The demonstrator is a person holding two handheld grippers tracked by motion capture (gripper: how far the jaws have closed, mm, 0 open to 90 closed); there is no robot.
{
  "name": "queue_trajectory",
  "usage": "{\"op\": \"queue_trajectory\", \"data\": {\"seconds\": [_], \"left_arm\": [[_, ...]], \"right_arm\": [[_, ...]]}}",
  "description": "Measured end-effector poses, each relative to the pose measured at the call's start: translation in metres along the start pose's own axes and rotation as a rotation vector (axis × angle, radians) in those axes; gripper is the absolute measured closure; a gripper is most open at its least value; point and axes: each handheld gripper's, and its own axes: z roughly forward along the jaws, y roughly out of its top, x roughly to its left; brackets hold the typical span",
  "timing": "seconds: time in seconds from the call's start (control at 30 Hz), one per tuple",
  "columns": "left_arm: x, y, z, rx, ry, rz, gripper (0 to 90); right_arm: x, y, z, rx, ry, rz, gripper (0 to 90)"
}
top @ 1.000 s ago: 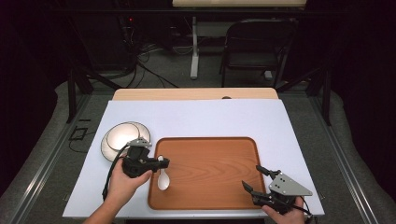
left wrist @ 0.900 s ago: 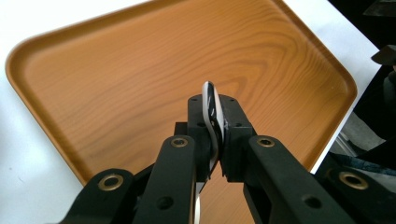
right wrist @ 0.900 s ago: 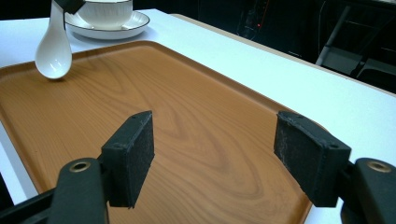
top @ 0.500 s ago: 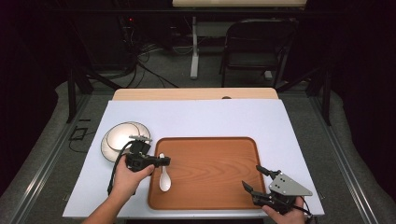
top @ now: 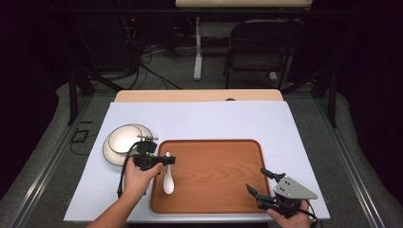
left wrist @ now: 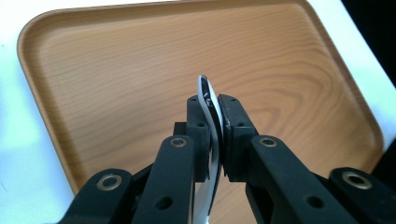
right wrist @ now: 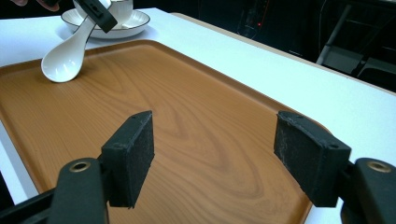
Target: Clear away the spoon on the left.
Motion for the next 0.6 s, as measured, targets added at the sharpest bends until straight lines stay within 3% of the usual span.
{"op": "queue_trajectory", "data": {"seconds": [0.23, 0.3, 0.4, 0.6], "left_arm": [[0.002, 0.003, 0.015, 0.005, 0.014, -0.044, 83.4], [0.003, 0.003, 0.024, 0.023, -0.021, -0.075, 84.7], [0.002, 0.002, 0.03, 0.032, -0.024, -0.073, 84.9], [0.002, 0.002, 0.045, 0.05, -0.053, -0.113, 84.9]], "right_arm": [[0.0, 0.0, 0.0, -0.001, 0.0, 0.001, 28.6], [0.0, 0.0, 0.0, 0.0, 0.002, 0.001, 28.6], [0.0, 0.0, 0.0, 0.0, 0.001, 0.0, 28.5], [0.0, 0.0, 0.0, 0.001, 0.002, -0.001, 28.6]]}}
